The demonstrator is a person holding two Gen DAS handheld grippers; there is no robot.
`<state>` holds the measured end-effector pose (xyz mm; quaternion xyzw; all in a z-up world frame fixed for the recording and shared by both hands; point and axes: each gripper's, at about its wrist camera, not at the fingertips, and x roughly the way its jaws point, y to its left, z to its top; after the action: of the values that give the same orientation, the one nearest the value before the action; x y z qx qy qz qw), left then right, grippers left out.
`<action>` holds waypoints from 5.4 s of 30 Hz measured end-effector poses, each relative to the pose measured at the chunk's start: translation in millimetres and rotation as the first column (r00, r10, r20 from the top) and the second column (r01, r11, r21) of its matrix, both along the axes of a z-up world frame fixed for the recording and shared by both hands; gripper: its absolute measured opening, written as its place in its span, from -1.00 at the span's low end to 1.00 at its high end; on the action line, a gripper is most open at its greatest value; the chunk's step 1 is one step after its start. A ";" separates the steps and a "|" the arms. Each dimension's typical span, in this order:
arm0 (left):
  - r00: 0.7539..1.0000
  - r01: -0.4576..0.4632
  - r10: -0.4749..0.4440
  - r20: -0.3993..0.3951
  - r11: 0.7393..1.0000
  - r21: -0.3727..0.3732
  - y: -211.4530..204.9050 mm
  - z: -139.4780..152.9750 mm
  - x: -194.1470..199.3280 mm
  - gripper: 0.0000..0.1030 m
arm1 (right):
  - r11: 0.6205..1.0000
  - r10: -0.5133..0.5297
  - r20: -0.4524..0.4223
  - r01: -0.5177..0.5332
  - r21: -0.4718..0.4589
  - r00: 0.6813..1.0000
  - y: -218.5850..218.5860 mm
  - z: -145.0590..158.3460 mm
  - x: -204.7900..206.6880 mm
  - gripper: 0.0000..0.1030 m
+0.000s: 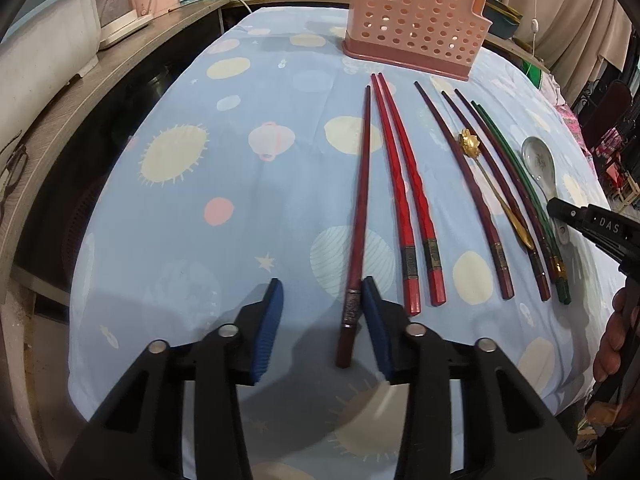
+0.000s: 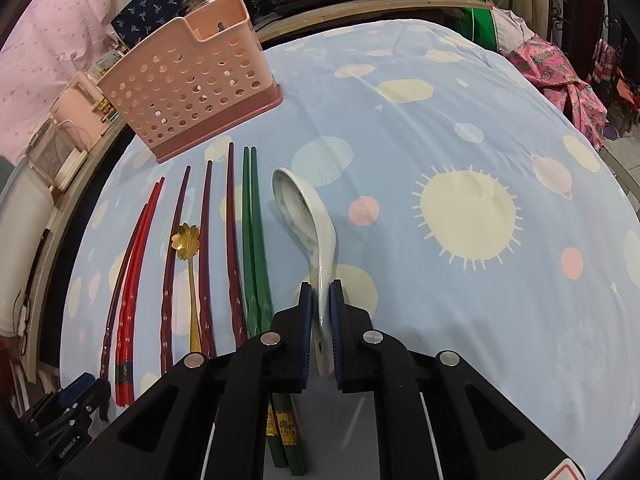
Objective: Organize utensils
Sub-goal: 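Grasp the white floral ceramic spoon with the right tool while the left tool grasps a dark red chopstick, then lift the spoon and chopstick into the pink basket and open both tools, then grasp a green chopstick with the right tool while the left tool grasps a red chopstick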
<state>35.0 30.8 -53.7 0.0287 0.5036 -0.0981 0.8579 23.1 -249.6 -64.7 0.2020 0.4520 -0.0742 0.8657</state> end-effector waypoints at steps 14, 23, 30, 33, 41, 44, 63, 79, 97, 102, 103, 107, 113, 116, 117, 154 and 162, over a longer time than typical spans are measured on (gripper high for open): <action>0.999 0.012 -0.008 0.049 0.996 -0.083 8.1 32.2 -13.1 -0.86 | 1.000 0.009 0.074 -0.008 -0.011 0.997 -4.1 38.3 -31.4 -0.86; 0.989 -0.005 0.026 0.147 0.990 -0.144 17.9 84.4 -2.0 -0.87 | 0.999 0.013 0.143 -0.007 -0.040 0.990 -8.0 67.8 -31.0 -0.88; 0.970 -0.002 0.036 0.239 0.990 -0.143 16.3 124.2 19.5 -0.87 | 0.998 0.031 0.183 -0.020 -0.059 0.983 -6.9 85.0 -22.5 -0.88; 0.957 0.004 0.041 0.286 0.988 -0.153 14.3 147.6 37.0 -0.87 | 0.998 0.034 0.214 -0.022 -0.059 0.976 -8.0 97.0 -13.6 -0.88; 0.902 0.003 0.064 0.427 0.988 -0.155 4.5 216.0 100.2 -0.87 | 0.996 0.059 0.295 -0.035 -0.087 0.954 -9.7 131.4 28.1 -0.88; 0.878 0.006 0.075 0.472 0.986 -0.168 0.7 242.0 116.7 -0.87 | 0.997 0.052 0.320 -0.028 -0.078 0.946 -14.5 142.7 46.9 -0.88; 0.833 0.048 0.102 0.545 0.966 -0.254 -43.7 294.6 201.8 -0.87 | 0.993 0.035 0.331 0.003 -0.115 0.943 -21.5 165.5 186.2 -0.88; 0.876 -0.026 0.112 0.469 0.982 -0.187 -33.4 233.9 207.2 -0.32 | 0.994 0.028 0.322 0.008 -0.110 0.946 -23.6 147.8 167.2 -0.54; 0.963 -0.023 0.047 0.267 0.995 -0.094 -7.7 109.8 103.7 -0.21 | 0.993 0.057 0.160 -0.039 -0.112 0.985 2.8 70.1 20.5 -0.36; 0.983 0.006 0.006 0.185 0.998 -0.061 -8.1 70.6 69.8 -0.21 | 0.988 0.082 0.103 -0.068 -0.139 0.991 14.3 45.8 -15.0 -0.36; 0.985 0.010 0.000 0.174 0.998 -0.057 -8.0 65.0 63.1 -0.21 | 0.988 0.086 0.092 -0.073 -0.139 0.992 15.9 41.2 -21.4 -0.36; 0.991 0.025 -0.018 0.134 0.998 -0.050 -9.2 47.5 43.3 -0.21 | 0.990 0.083 0.057 -0.076 -0.116 0.995 19.3 26.8 -42.1 -0.36; 0.995 0.035 -0.029 0.096 0.998 -0.054 -10.3 29.7 22.6 -0.21 | 0.990 0.095 0.029 -0.092 -0.108 0.995 26.1 14.0 -54.4 -0.36; 0.995 0.035 -0.029 0.092 0.998 -0.059 -9.5 27.0 16.2 -0.21 | 0.989 0.100 0.025 -0.097 -0.108 0.995 27.2 11.5 -55.4 -0.36; 0.995 0.034 -0.029 0.092 0.998 -0.057 -10.0 26.6 14.9 -0.21 | 0.989 0.103 0.023 -0.100 -0.108 0.994 27.9 11.0 -55.2 -0.36; 0.997 0.075 -0.074 0.033 0.997 -0.026 -27.1 -1.0 -0.8 -0.22 | 0.982 0.117 -0.004 -0.117 -0.148 0.993 29.8 0.7 -56.2 -0.74; 0.997 0.071 -0.070 0.030 0.997 -0.040 -23.3 -0.9 -0.2 -0.59 | 0.980 0.133 -0.002 -0.132 -0.150 0.991 33.4 0.7 -57.0 -0.83</action>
<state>34.8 7.5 -54.6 0.0304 0.4877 -0.1382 0.8615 -33.9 -216.2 -63.9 0.1062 0.4543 -0.0492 0.8831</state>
